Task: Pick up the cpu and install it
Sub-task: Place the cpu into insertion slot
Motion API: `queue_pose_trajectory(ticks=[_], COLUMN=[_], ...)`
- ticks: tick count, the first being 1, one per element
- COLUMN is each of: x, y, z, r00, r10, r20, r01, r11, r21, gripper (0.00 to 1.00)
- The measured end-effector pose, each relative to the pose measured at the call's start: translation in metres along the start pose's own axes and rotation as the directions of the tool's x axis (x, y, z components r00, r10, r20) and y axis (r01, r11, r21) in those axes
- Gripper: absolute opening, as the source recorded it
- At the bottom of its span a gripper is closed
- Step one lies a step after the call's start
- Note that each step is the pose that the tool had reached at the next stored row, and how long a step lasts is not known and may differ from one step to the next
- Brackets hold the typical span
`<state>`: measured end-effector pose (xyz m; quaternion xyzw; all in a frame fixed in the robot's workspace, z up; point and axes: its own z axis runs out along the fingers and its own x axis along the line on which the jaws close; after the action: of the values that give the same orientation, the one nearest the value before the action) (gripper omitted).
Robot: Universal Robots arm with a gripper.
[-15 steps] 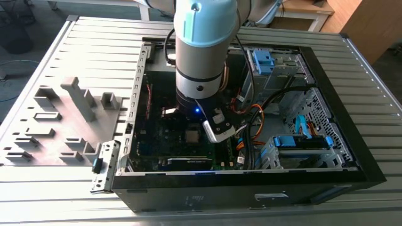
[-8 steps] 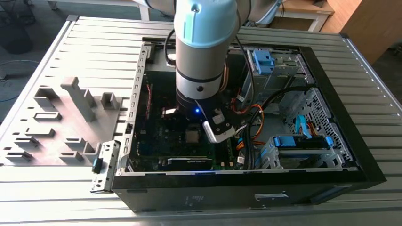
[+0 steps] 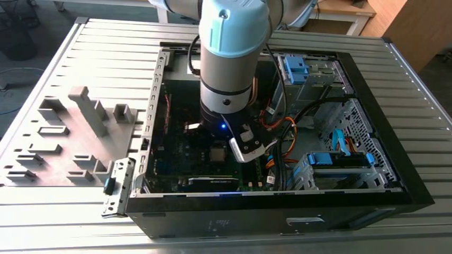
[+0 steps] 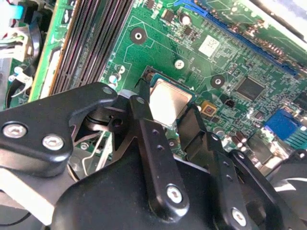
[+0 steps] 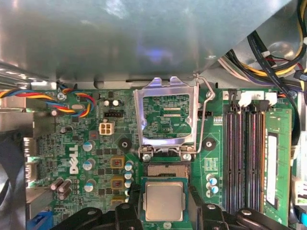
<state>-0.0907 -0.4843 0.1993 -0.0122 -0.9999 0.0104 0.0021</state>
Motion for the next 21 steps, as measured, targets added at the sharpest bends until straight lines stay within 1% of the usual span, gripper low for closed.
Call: queue_pose_trajectory(ticks=[3,7,9,10,11,12,13,14,19,21], x=[-0.0002,-0.0011,-0.001,-0.0011,-0.0012,-0.0012,-0.0011,-0.0011,-0.0011,-0.0011], y=[0.0,0.0001,0.0001,0.0,0.0001,0.0001,0.0001,0.0002,0.0001,0.0001], z=[0.001,0.0023,0.0023,0.0026,0.003,0.0031,0.0033,0.0036,0.0064,0.0066], r00=[1.0,0.9993,0.9992,0.9991,0.9991,0.9991,0.9991,0.9991,0.9991,0.9991], r10=[-0.001,-0.037,-0.041,-0.041,-0.042,-0.042,-0.041,-0.041,-0.041,-0.041], r20=[-0.0001,0.0007,0.0006,0.0009,0.0015,0.0017,0.002,0.0023,0.0029,0.0029], r01=[0.001,0.037,0.041,0.041,0.042,0.042,0.041,0.041,0.042,0.042], r11=[1.0,0.9993,0.9992,0.9991,0.9991,0.9989,0.9988,0.9988,0.9987,0.9988], r21=[0.0002,0.0003,0.0005,-0.0019,-0.0116,-0.0195,-0.0254,-0.0279,-0.0279,-0.0277], gripper=[0.47,0.47,0.47,0.47,0.47,0.47,0.47,0.47,0.47,0.47])
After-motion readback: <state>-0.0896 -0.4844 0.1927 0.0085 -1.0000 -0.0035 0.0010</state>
